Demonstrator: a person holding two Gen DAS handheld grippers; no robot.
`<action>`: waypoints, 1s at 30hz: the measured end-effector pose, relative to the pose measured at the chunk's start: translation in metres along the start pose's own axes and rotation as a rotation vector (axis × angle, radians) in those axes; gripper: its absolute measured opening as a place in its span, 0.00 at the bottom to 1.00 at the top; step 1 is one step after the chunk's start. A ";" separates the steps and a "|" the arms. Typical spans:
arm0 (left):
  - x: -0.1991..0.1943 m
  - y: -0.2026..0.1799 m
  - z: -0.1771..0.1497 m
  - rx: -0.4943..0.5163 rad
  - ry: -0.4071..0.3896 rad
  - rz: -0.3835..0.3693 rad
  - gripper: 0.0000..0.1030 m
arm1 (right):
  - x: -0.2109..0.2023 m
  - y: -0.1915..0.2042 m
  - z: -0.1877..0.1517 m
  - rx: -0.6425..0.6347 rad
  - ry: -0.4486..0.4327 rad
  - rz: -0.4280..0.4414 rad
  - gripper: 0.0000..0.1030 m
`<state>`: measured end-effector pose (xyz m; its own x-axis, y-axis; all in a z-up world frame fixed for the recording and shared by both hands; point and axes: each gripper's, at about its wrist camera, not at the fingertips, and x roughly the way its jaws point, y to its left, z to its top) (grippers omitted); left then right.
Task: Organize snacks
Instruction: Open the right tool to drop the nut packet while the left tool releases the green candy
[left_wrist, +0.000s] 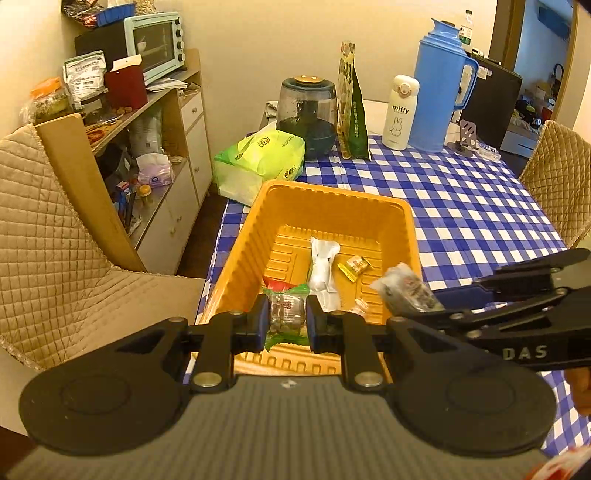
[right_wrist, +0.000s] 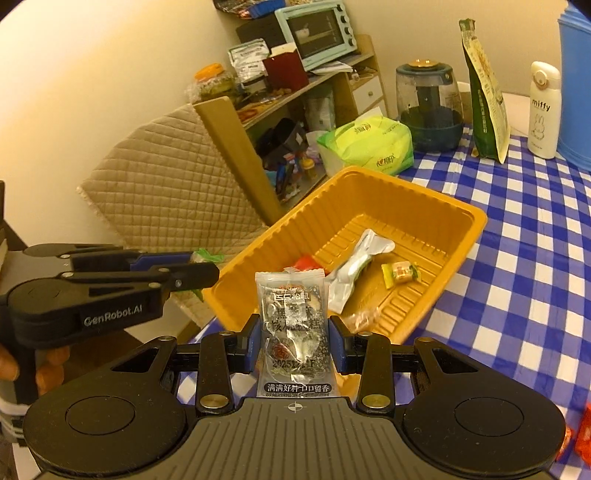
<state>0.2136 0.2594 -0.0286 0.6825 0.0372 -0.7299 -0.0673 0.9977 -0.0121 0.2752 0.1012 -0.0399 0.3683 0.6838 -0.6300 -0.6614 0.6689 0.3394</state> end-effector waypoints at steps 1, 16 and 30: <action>0.005 0.001 0.001 0.002 0.005 -0.001 0.18 | 0.005 -0.001 0.002 -0.005 0.001 -0.004 0.37; 0.055 0.012 0.004 0.006 0.090 -0.022 0.18 | 0.062 -0.013 0.006 -0.016 0.095 -0.041 0.37; 0.070 0.016 0.009 0.012 0.113 -0.033 0.18 | 0.071 -0.019 0.015 -0.022 0.126 -0.062 0.38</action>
<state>0.2666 0.2789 -0.0736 0.5981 -0.0012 -0.8014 -0.0370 0.9989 -0.0291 0.3237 0.1410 -0.0804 0.3249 0.5981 -0.7326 -0.6546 0.7013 0.2822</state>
